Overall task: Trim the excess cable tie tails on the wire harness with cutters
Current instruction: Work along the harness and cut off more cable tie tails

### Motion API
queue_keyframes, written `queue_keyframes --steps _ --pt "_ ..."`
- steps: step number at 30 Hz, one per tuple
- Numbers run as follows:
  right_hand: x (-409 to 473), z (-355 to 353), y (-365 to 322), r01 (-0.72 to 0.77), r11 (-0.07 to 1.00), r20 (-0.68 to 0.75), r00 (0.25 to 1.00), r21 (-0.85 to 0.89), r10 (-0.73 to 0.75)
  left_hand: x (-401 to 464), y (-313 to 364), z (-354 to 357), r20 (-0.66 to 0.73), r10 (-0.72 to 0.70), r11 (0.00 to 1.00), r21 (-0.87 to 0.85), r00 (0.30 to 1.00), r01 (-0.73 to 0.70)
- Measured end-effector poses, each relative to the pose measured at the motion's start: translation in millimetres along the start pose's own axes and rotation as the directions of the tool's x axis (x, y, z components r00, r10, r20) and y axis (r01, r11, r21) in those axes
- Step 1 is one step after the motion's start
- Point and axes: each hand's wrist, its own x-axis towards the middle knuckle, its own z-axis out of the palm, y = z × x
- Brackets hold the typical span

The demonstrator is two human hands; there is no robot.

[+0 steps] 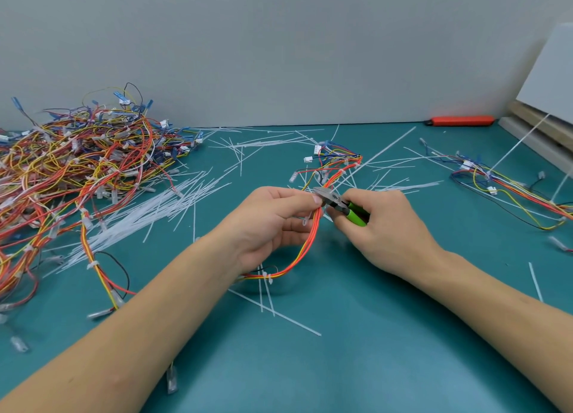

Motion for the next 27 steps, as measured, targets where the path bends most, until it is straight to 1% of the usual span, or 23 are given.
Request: queue_keyframes --steps 3,7,12,16,18,21,27 --pt "1.2 0.7 1.6 0.0 1.0 -0.008 1.0 -0.013 0.0 0.5 0.5 0.3 -0.008 0.003 1.0 0.004 1.0 -0.003" --pt "2.9 0.0 2.1 0.042 0.999 -0.01 0.999 0.002 -0.042 -0.1 0.3 0.6 -0.01 0.006 1.0 0.003 1.0 -0.006" --pt "3.5 -0.3 1.3 0.056 0.998 -0.004 0.998 0.015 -0.056 -0.3 2.0 0.4 -0.015 0.031 0.998 0.055 0.999 -0.031" --pt "4.3 0.1 1.3 0.018 0.999 0.023 1.0 0.03 -0.019 -0.9 1.8 0.4 -0.056 0.067 0.99 0.128 0.996 -0.06" --pt "4.5 0.1 1.0 -0.006 1.0 0.029 1.0 0.027 0.005 -0.5 1.1 0.8 -0.07 0.066 0.989 0.137 0.995 -0.056" --pt "5.3 -1.8 0.5 -0.014 1.0 0.047 0.999 -0.003 0.014 -0.2 0.3 1.3 -0.089 0.057 0.99 0.131 0.994 -0.045" --pt "8.3 -9.7 4.0 -0.019 0.988 0.183 0.982 -0.152 0.047 -0.6 -1.7 3.7 -0.11 0.032 0.994 0.112 0.993 -0.02"
